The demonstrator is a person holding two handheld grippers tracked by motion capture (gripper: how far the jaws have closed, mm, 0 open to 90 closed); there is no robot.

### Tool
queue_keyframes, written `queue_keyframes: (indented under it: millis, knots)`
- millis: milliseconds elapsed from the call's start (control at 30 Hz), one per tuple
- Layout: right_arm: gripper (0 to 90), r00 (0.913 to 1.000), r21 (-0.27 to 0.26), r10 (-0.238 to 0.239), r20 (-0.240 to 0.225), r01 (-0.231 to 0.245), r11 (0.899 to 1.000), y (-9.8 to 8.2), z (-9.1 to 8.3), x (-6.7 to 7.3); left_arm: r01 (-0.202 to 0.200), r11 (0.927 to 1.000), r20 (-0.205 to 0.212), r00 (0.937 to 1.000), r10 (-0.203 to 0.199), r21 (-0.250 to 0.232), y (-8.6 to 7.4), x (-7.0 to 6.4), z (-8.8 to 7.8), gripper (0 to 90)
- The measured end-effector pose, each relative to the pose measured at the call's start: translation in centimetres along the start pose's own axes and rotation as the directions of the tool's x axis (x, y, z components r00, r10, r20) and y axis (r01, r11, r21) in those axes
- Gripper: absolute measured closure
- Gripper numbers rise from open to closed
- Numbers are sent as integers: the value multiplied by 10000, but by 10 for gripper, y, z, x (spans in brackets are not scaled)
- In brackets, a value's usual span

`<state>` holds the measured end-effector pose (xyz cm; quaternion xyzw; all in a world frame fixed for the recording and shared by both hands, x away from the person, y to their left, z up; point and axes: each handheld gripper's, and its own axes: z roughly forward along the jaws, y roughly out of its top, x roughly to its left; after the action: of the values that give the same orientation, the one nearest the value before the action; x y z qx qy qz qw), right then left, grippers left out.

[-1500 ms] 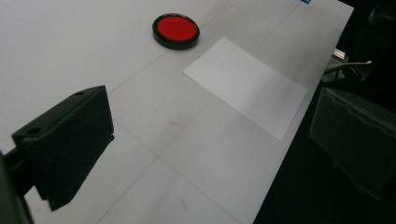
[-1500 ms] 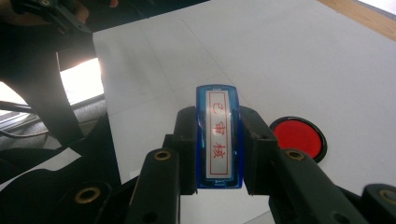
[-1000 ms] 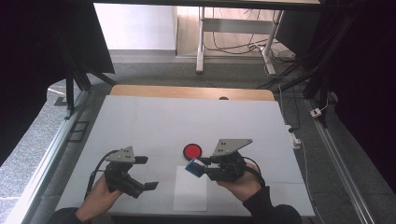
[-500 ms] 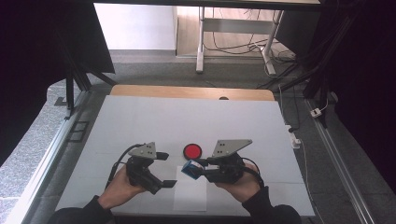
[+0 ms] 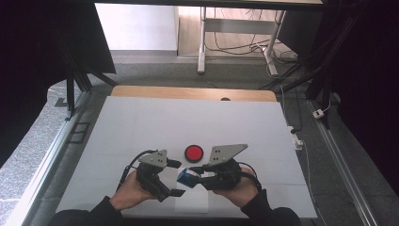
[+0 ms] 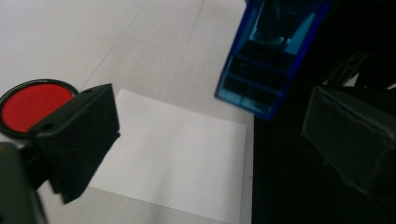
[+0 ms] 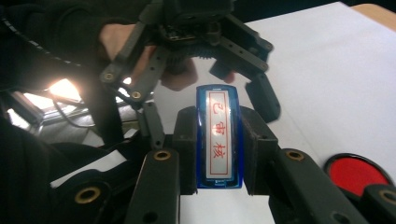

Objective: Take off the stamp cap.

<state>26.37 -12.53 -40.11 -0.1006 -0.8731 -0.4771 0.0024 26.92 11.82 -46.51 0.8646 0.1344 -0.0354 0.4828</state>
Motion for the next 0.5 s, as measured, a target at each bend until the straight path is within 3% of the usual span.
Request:
queue_keyframes:
  millis: [267,500]
  knots:
    - [712,9984,88,-121,-545,126,9999,0,3,3,-572,9983,1028,9930,578,-89,-2,-2,0,324]
    - [712,9964,135,-191,-823,203,9997,0,3,3,-747,9967,1536,9850,787,-317,-4,-2,-4,535]
